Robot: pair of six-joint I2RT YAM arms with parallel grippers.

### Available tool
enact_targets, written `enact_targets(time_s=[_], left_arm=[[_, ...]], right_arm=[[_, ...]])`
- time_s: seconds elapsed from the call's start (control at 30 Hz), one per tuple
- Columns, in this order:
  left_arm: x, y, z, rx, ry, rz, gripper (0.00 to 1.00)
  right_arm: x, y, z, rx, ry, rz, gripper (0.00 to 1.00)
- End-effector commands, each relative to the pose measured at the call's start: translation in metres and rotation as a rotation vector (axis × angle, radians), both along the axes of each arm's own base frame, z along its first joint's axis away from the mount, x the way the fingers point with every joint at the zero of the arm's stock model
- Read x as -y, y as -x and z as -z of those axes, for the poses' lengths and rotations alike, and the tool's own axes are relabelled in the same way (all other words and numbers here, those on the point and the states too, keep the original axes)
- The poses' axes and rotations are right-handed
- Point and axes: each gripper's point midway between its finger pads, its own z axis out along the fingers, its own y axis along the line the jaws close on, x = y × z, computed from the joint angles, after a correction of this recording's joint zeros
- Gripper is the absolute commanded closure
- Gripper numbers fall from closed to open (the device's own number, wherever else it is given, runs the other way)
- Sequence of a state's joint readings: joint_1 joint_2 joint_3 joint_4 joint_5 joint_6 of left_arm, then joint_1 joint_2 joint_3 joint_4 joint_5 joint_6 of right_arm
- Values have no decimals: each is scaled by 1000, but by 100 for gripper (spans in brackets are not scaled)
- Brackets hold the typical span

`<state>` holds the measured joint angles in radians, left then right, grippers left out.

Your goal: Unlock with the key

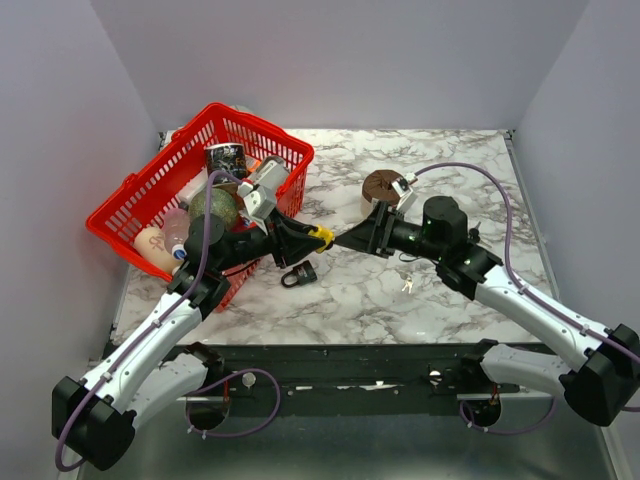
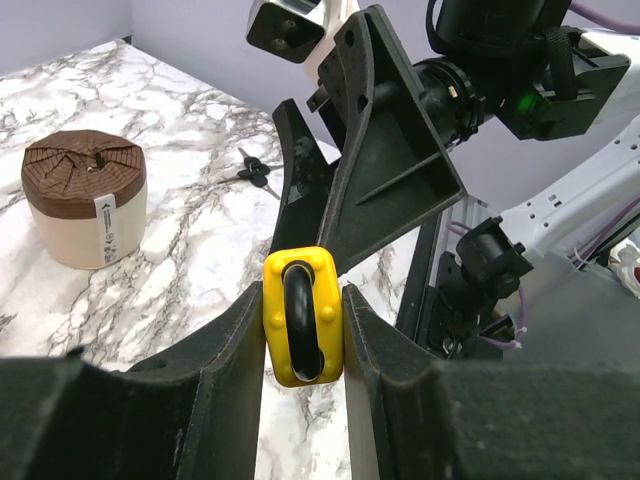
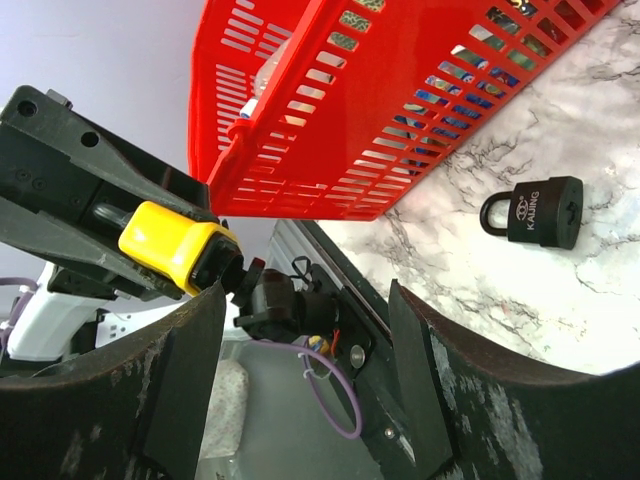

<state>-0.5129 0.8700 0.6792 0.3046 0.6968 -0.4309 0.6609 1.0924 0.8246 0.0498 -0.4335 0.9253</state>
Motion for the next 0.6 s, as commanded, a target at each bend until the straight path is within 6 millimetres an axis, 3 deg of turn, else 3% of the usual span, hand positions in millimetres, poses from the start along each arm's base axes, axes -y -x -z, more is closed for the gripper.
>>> enact_targets(time_s=[0.0,0.43,0.57], left_arm=[[2,6,-22,83,41,28,100],[3,4,-19,70,41,23,100],[3,1,-18,64,41,17,100]], right_arm=[[-3,0,11,-18,2,-21,26],[-9,-4,29,-36,32,-43,30],[-12,-2,27,-19,34,-58,39]])
